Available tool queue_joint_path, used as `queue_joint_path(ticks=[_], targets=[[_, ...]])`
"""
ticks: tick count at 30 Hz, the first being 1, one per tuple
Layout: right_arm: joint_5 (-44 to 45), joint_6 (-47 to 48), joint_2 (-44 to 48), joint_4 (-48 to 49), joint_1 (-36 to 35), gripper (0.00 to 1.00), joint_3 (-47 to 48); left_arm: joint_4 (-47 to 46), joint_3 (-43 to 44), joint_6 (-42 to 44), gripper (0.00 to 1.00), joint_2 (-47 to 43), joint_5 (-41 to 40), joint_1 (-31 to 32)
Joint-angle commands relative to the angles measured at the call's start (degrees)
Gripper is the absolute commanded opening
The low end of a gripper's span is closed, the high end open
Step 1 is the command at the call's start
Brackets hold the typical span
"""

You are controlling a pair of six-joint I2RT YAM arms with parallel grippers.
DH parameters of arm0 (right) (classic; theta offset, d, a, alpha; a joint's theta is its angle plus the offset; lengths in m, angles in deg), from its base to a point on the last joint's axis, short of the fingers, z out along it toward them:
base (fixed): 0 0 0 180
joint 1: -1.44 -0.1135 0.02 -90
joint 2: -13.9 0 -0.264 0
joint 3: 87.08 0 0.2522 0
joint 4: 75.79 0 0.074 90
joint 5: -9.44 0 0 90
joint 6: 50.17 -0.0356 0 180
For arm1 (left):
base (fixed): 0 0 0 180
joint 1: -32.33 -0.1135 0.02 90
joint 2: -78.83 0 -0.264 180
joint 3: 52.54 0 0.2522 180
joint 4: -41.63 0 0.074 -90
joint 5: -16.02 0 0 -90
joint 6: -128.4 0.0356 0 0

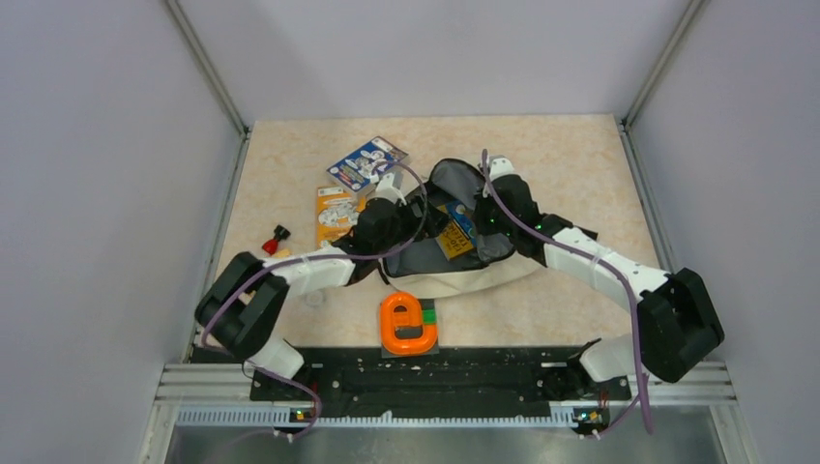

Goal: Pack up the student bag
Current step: Place the book in the student bag.

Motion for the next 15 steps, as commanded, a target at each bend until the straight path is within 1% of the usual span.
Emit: queue_joint_path(ticks=[1, 5, 7, 11, 15], targets=[[2.39, -0.09, 3.35, 3.39, 0.27, 0.00, -0.12, 17.78, -0.32, 9.70, 0.90, -11.21, -6.96, -0.36], [2.63, 0.28, 3.73, 3.39, 0.27, 0.00, -0.54, 30.28, -0.09, 13.82, 0.95, -18.98, -9.73, -3.01], [2.53, 0.34, 3.87, 3.48, 0.27, 0.00, -0.70, 34.64, 0.00, 14.51, 0.98, -22.64, -8.40, -6.19], [2.03, 0.34, 4.01, 3.86, 0.27, 0.00, -1.37, 37.26, 0.86, 14.97, 0.98, -25.43, 0.54, -16.29], [2.02, 0.41, 4.13, 3.74, 0.27, 0.00, -1.91, 37.54, 3.67, 15.79, 0.98, -23.21, 6.20, -25.22]])
